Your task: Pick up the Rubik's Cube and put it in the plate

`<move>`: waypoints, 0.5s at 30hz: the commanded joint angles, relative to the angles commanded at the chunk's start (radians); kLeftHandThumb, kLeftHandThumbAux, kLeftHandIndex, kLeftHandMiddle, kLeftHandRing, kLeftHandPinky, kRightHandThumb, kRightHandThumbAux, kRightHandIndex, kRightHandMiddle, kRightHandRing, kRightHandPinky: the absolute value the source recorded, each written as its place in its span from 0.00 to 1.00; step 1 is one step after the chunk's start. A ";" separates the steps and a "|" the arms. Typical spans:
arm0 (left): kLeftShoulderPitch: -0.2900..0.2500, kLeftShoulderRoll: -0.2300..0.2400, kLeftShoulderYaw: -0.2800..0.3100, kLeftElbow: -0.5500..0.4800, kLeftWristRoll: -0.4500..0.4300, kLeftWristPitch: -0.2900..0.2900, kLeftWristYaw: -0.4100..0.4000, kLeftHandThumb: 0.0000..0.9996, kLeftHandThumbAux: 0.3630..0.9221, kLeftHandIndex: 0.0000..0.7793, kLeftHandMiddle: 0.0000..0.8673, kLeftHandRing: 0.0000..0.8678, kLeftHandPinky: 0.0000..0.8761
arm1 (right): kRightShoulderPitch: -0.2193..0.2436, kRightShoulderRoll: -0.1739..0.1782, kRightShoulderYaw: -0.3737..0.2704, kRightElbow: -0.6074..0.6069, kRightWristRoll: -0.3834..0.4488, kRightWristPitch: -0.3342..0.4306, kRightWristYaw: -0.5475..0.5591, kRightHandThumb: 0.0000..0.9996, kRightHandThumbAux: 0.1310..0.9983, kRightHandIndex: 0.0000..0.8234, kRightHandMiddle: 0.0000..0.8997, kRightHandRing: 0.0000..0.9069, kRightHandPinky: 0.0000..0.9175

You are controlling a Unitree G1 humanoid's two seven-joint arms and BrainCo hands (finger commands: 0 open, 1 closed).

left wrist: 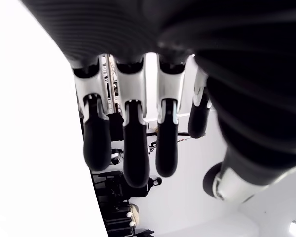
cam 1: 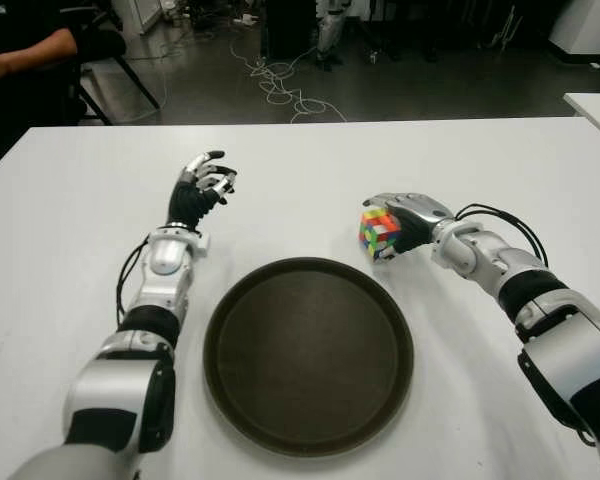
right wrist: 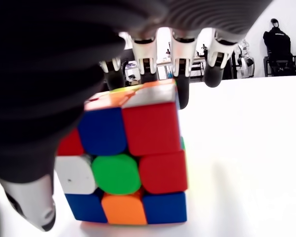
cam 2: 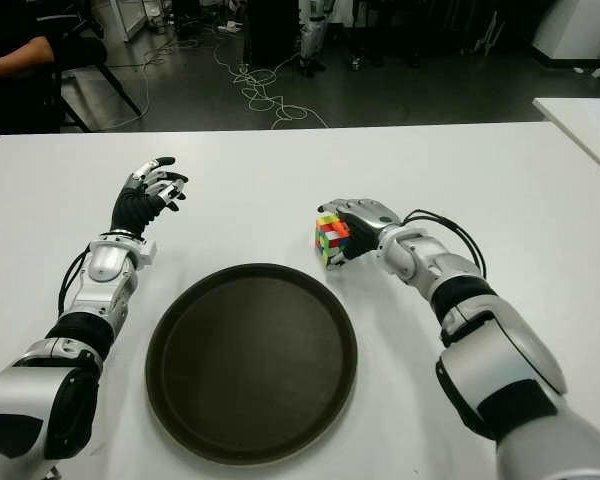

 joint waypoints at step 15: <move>0.000 0.000 0.000 -0.005 -0.001 -0.006 0.000 0.27 0.59 0.29 0.48 0.58 0.64 | -0.009 -0.020 0.019 -0.011 -0.027 0.007 -0.027 0.00 0.68 0.11 0.16 0.16 0.13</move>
